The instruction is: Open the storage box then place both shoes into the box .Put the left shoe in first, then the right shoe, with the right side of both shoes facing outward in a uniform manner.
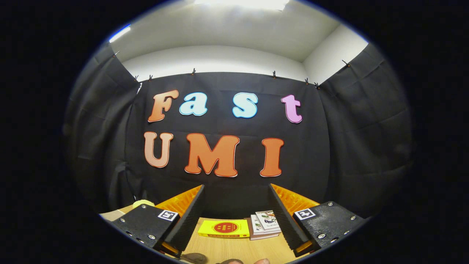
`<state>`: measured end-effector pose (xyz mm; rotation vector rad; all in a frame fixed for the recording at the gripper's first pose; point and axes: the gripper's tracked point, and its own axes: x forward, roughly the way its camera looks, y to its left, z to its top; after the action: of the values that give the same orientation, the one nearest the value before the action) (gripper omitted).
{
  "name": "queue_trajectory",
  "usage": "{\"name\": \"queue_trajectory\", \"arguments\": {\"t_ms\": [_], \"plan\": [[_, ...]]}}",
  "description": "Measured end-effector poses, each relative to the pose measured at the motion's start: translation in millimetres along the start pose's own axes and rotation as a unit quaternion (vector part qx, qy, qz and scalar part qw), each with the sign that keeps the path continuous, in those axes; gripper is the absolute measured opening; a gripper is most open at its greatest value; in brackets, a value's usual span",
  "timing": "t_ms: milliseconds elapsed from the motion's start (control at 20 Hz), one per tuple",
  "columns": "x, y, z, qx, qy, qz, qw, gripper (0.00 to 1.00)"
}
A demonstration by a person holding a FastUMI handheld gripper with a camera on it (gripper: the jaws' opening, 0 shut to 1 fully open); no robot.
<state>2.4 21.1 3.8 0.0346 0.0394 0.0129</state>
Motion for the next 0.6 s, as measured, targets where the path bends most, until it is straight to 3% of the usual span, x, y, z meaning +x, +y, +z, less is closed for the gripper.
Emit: {"name": "queue_trajectory", "arguments": {"t_ms": [500,600], "plan": [[-4,23,-34,0.026,0.068,0.024,0.997,1.0],[-7,38,-48,0.046,0.089,0.045,0.994,1.0]]}}
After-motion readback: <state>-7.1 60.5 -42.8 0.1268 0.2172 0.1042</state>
